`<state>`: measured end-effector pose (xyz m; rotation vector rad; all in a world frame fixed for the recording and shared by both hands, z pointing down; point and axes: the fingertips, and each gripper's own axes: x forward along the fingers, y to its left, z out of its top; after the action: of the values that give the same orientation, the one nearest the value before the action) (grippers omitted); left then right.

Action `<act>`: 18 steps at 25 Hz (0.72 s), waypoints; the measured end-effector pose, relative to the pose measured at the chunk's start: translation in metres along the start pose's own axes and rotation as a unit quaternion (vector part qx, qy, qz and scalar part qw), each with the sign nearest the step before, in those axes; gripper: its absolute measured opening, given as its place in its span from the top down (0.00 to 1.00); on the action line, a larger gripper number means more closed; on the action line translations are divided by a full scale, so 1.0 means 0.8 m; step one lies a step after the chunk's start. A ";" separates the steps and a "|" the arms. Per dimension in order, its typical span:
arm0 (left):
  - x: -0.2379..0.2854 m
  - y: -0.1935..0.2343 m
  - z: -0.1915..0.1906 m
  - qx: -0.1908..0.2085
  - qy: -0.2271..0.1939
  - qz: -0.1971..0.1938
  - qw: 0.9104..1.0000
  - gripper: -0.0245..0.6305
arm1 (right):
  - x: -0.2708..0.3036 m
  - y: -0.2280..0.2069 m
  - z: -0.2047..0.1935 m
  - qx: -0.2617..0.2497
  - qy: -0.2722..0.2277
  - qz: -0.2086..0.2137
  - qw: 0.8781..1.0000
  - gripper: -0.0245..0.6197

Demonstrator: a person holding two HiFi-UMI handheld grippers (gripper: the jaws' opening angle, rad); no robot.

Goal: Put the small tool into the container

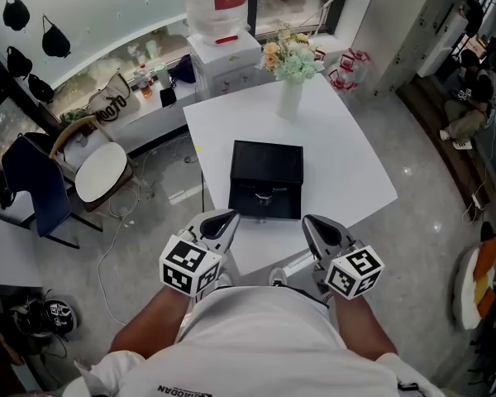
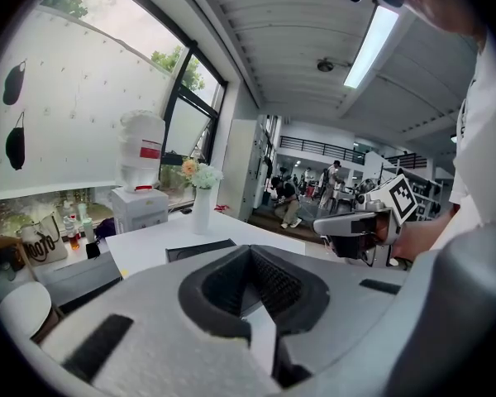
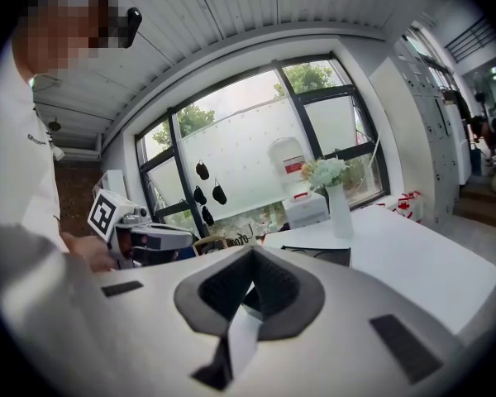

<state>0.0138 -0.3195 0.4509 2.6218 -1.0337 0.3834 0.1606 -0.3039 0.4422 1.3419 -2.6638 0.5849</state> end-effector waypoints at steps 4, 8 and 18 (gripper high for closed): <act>0.000 -0.001 0.002 0.000 -0.002 0.001 1.000 0.95 | 0.003 0.001 -0.002 0.001 0.001 0.003 1.000 0.95; -0.001 -0.001 0.002 -0.001 -0.002 0.001 1.000 0.95 | 0.006 0.001 -0.008 0.002 0.004 0.004 1.000 0.95; 0.000 0.001 0.001 0.002 0.000 0.004 1.000 0.95 | 0.013 0.001 -0.012 -0.001 0.009 0.007 1.000 0.95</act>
<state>0.0135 -0.3203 0.4501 2.6219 -1.0450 0.3892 0.1529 -0.3072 0.4533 1.3115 -2.6616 0.5937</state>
